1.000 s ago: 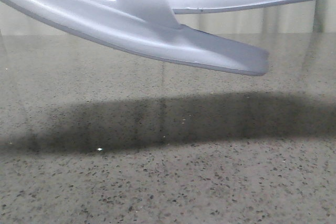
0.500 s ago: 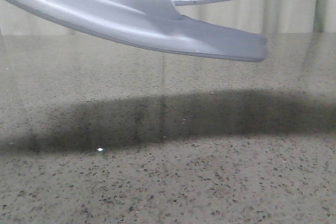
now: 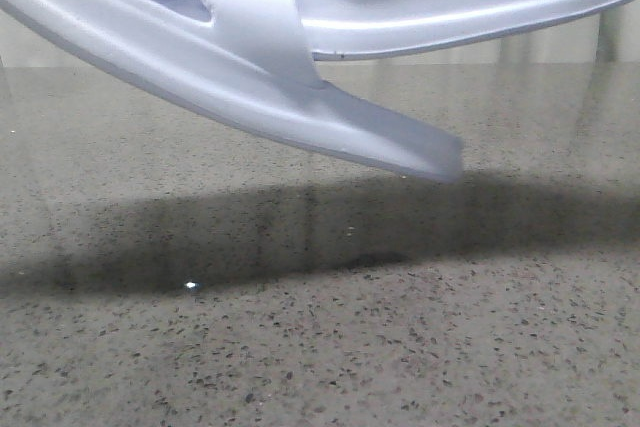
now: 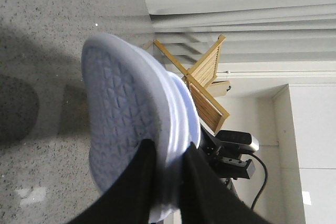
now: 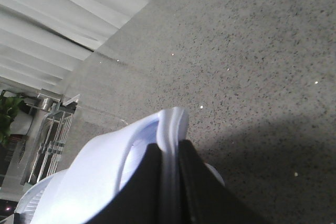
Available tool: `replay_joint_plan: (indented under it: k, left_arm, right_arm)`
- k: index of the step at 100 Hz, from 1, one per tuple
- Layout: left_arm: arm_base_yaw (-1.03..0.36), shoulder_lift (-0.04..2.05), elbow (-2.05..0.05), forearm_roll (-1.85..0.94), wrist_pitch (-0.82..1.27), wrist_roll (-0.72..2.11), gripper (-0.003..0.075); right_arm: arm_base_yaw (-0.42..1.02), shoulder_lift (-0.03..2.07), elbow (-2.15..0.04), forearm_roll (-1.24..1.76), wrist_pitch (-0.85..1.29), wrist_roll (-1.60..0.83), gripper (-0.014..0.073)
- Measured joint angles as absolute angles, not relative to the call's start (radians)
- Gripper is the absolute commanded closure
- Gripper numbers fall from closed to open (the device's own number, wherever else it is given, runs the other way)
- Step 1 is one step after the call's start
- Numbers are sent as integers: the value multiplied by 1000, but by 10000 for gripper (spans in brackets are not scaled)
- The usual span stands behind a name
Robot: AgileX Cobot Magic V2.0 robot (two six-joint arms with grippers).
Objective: Insert blue slippers together front up
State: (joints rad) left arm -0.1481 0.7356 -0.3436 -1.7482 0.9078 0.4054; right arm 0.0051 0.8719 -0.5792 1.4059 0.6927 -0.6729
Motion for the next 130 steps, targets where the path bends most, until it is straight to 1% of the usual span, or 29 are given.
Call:
replay_joint_plan:
  k: [30,65,70,77,84,96,103,110,130]
  left_arm:
    - [-148,733,-344,-1748,922,415,704]
    - [-148,732,-344,-1748,939,517,704]
    - [-148,732,-344,-1748,939,536,704]
    - [-148,732,-344,-1748,934,554,704]
    - [-148,732,-344,-1748,921,564,704]
    - [-148,732,-344,-1748,906,572,704]
    - [-148,732,-344,-1748,890,575,704]
    - [-148,732,-344,-1748,876,576,704]
    - [-148,732,-344,-1756,853,587,704]
  right_arm:
    - [123,962,-579,1499,640,-800,700]
    - [138,958,-579,1553,594,-1027,692]
    - [140,944,-579,1553,581,-1056,666]
    - [144,921,-579,1545,557,-1079,601]
    - [144,897,-579,1515,530,-1088,506]
    - [147,854,-579,1455,505,-1090,316]
    - [151,828,-579,1430,492,-1090,245]
    - [157,802,-579,1411,482,-1092,216]
    - [165,719,-579,1371,439,-1094,216]
